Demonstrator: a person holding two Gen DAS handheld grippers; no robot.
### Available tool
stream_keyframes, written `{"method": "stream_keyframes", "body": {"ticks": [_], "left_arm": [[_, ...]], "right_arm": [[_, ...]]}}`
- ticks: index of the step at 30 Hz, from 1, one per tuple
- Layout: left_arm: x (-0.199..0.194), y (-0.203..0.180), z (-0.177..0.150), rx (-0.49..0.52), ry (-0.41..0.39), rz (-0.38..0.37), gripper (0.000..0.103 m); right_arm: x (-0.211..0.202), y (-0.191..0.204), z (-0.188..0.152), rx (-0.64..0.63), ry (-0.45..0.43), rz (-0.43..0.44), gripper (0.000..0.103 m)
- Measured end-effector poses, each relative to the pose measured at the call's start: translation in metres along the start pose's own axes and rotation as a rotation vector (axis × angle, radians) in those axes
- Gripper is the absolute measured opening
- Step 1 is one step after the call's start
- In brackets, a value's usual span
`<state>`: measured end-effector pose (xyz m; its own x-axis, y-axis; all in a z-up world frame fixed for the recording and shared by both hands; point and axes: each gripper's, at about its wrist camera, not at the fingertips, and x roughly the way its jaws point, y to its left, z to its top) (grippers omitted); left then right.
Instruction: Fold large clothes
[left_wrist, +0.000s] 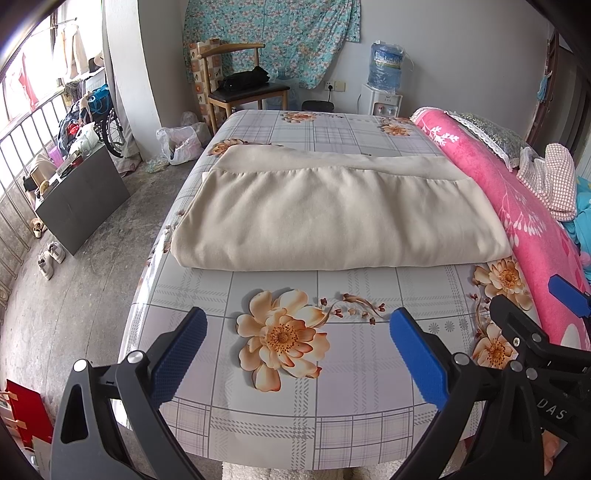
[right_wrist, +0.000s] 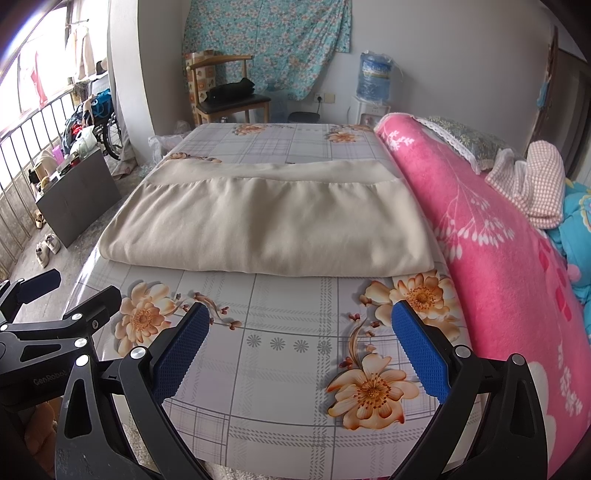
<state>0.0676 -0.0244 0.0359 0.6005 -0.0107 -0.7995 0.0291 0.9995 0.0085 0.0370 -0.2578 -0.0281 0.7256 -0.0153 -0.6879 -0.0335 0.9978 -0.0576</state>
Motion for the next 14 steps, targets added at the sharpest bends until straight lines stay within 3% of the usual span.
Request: {"method": "stream_keyframes", "body": {"ticks": [14], "left_arm": [[0.0005, 0.0021, -0.0001, -0.004, 0.001, 0.000, 0.097]], "right_arm": [[0.0002, -0.0019, -0.0006, -0.001, 0.001, 0.001, 0.095]]}}
